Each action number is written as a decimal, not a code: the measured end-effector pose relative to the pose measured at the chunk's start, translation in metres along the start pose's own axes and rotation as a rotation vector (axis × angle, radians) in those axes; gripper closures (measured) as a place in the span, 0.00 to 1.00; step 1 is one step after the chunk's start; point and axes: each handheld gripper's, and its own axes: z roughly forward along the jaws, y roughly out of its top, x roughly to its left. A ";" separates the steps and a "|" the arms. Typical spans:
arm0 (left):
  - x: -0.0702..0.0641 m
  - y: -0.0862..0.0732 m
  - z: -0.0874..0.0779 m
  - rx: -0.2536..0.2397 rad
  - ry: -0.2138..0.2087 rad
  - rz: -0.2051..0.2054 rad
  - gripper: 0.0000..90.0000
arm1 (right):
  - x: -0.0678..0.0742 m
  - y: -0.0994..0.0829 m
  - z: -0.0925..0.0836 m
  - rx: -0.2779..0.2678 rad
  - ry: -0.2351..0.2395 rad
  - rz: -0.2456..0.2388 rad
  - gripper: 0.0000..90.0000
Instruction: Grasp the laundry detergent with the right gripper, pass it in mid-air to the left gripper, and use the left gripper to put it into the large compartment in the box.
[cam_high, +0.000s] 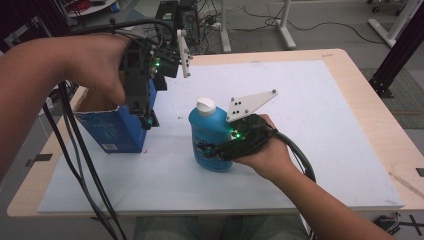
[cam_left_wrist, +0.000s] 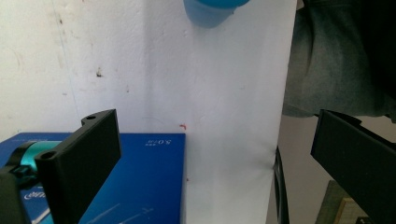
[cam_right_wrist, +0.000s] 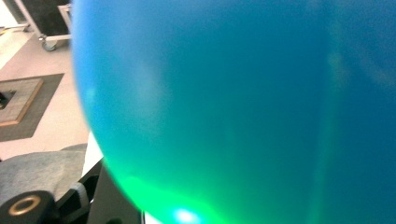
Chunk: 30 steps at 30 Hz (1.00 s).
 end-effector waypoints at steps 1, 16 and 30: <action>0.000 0.001 0.000 0.000 0.000 0.005 0.02 | 0.000 0.001 0.000 0.002 0.006 -0.012 0.52; -0.008 0.019 -0.002 0.001 -0.007 0.044 0.02 | 0.003 0.028 -0.002 0.014 0.106 -0.076 0.53; -0.015 0.035 0.001 0.019 -0.008 0.071 0.02 | 0.006 0.041 0.006 0.015 0.154 -0.099 0.53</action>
